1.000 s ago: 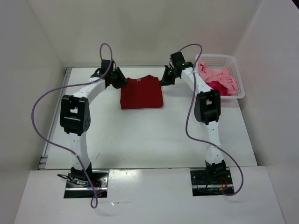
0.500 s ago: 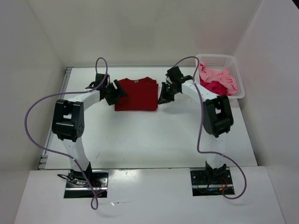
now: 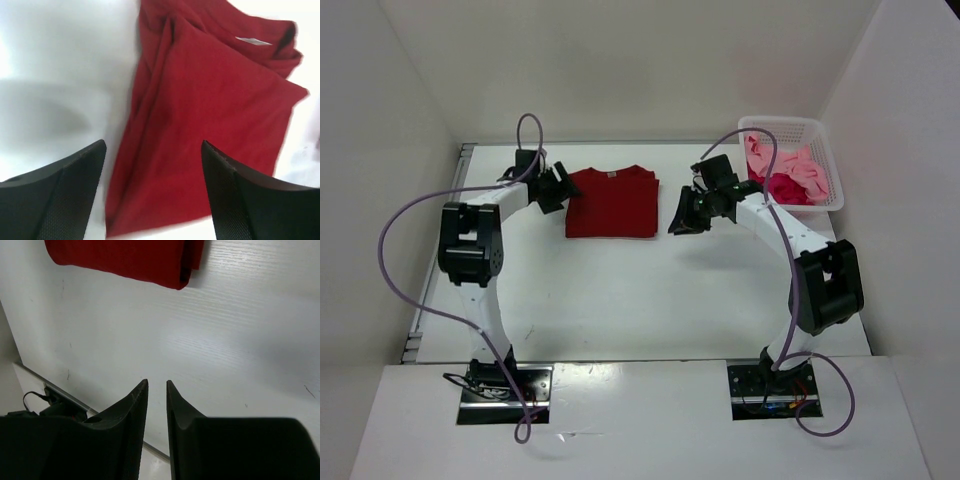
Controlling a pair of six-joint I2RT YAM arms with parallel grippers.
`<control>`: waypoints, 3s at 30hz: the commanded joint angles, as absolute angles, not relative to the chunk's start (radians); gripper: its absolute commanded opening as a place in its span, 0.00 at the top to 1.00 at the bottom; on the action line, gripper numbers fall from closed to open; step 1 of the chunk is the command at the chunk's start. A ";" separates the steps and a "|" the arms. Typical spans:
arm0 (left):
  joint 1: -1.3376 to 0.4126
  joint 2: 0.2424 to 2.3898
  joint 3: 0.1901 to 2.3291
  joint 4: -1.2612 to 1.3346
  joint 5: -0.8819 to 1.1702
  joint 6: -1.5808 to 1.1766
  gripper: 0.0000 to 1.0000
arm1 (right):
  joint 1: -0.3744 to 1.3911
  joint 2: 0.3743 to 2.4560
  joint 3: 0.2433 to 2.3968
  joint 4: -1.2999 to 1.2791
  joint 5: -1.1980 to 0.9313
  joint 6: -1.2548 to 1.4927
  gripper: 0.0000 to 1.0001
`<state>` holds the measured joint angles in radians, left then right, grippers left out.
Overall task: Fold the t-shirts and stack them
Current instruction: Fold the long partially folded tshirt into a neat square, then put the neatly folded tshirt into the corner of the board with the left arm
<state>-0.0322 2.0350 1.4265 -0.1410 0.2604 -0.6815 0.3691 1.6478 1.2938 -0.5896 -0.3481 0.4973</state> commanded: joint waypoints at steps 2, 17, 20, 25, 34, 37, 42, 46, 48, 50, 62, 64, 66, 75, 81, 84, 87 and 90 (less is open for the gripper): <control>-0.035 2.170 1.537 -0.146 0.336 -0.586 0.24 | 0.359 1.611 1.282 -0.548 -0.373 0.491 0.73; 0.030 2.293 1.787 -0.133 0.327 -0.706 0.96 | 0.359 1.600 1.235 -0.529 -0.400 0.518 0.73; 0.106 2.246 1.796 -0.152 0.293 -0.695 0.96 | 0.359 1.611 1.235 -0.529 -0.400 0.509 0.72; 0.285 2.192 1.758 -0.140 0.236 -0.719 0.94 | 0.359 1.631 1.244 -0.529 -0.420 0.491 0.72; 0.434 2.085 1.562 -0.049 0.207 -0.839 0.12 | 0.359 1.640 1.244 -0.538 -0.430 0.482 0.69; 0.434 2.001 1.453 -0.023 0.216 -0.850 0.00 | 0.359 1.640 1.244 -0.538 -0.430 0.472 0.61; 0.434 1.833 1.284 -0.023 0.102 -0.871 0.00 | 0.359 1.631 1.244 -0.529 -0.430 0.485 0.48; 0.434 1.633 1.151 -0.023 -0.009 -0.911 0.00 | 0.359 1.641 1.244 -0.518 -0.410 0.494 0.46; 0.434 1.562 1.124 -0.041 -0.057 -0.911 0.00 | 0.359 1.652 1.267 -0.528 -0.410 0.494 0.46; 0.434 1.531 1.115 -0.041 -0.080 -0.901 0.00 | 0.359 1.661 1.293 -0.548 -0.399 0.485 0.46; 0.260 1.529 1.074 -0.086 0.026 -0.808 0.92 | 0.350 1.611 1.301 -0.548 -0.339 0.509 1.00; 0.200 1.597 1.086 -0.086 0.049 -0.798 0.97 | 0.350 1.598 1.292 -0.537 -0.339 0.518 1.00; 0.146 1.672 1.123 -0.095 0.077 -0.787 0.97 | 0.350 1.589 1.282 -0.537 -0.339 0.518 1.00; 0.091 2.006 1.336 -0.120 0.140 -0.755 0.93 | 0.313 1.530 1.244 -0.528 -0.339 0.551 1.00; 0.091 2.118 1.465 -0.120 0.097 -0.755 0.90 | 0.266 1.488 1.244 -0.549 -0.328 0.551 1.00; 0.103 2.189 1.534 -0.143 0.071 -0.755 0.87 | 0.233 1.474 1.244 -0.561 -0.328 0.551 1.00; 0.132 2.241 1.627 -0.184 0.057 -0.744 0.85 | 0.170 1.453 1.244 -0.571 -0.319 0.551 1.00; 0.156 2.250 1.669 -0.184 0.048 -0.735 0.80 | 0.077 1.442 1.281 -0.569 -0.319 0.551 0.99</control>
<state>0.1238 2.2303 1.6199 -0.1596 0.0925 -0.7685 0.1440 1.4918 1.2446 -0.5690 -0.3412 0.5529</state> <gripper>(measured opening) 0.184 0.006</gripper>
